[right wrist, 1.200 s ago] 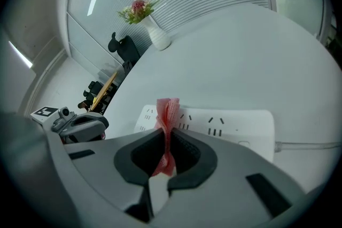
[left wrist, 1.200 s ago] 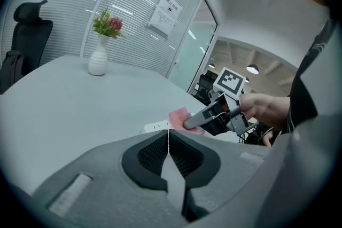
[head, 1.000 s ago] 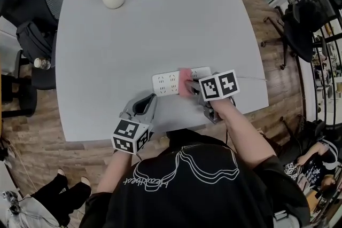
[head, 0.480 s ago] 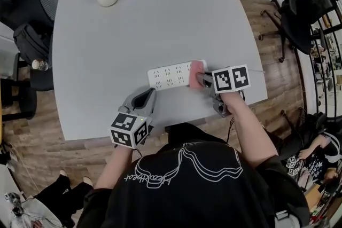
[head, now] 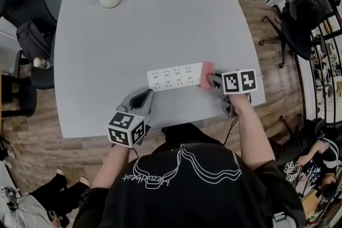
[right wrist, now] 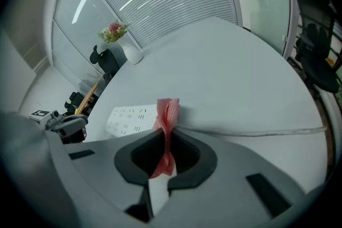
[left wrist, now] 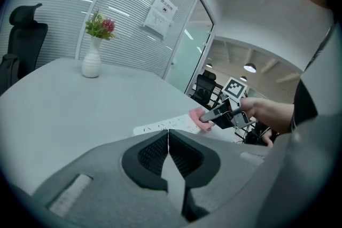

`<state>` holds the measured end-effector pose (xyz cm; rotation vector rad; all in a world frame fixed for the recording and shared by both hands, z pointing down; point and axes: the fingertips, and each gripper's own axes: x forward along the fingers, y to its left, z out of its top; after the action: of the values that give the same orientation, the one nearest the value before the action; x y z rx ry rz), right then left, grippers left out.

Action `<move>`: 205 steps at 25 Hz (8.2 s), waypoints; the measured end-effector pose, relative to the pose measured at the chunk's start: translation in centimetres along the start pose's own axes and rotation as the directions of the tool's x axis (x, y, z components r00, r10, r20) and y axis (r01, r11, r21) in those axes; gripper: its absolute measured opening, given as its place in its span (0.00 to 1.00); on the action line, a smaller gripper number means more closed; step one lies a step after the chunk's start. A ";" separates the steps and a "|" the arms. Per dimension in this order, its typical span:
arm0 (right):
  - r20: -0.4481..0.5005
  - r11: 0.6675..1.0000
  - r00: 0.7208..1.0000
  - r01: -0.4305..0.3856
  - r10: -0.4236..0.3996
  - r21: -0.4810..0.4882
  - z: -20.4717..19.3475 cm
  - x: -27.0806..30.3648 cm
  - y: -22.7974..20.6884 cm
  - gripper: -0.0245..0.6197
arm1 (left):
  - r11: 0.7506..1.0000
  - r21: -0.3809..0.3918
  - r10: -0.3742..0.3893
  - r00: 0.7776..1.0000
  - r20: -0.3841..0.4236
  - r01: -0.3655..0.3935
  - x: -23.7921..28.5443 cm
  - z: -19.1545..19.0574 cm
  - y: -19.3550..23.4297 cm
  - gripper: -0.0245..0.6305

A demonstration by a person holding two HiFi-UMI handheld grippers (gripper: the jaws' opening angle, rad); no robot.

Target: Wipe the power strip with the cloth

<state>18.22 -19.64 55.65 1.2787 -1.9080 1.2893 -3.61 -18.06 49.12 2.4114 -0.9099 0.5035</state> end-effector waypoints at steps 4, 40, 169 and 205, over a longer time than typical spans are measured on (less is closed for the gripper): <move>-0.006 1.000 1.000 -0.002 0.002 -0.010 0.2 -0.3 -0.4 0.09 | 1.000 0.000 0.010 1.000 -0.008 -0.010 0.1 -0.1 0.0 0.06; -0.159 0.920 0.945 -0.318 0.287 -0.231 1.6 8.0 18.9 0.09 | 0.985 -0.108 0.132 0.991 0.002 -0.131 -3.8 -0.4 3.4 0.06; -0.145 0.951 0.979 -0.175 0.142 -0.255 1.1 7.4 12.8 0.09 | 0.987 -0.142 0.073 0.996 -0.049 -0.080 -3.3 -2.5 3.4 0.06; 0.261 0.955 0.958 -0.037 0.117 -0.293 2.1 -3.9 5.4 0.09 | 0.991 -0.113 0.071 0.997 -0.005 -0.071 -5.1 -2.1 -0.9 0.06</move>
<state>15.27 -19.30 49.38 1.2938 -2.2617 0.8607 -6.92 -13.70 47.92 2.2836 -0.9995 0.4656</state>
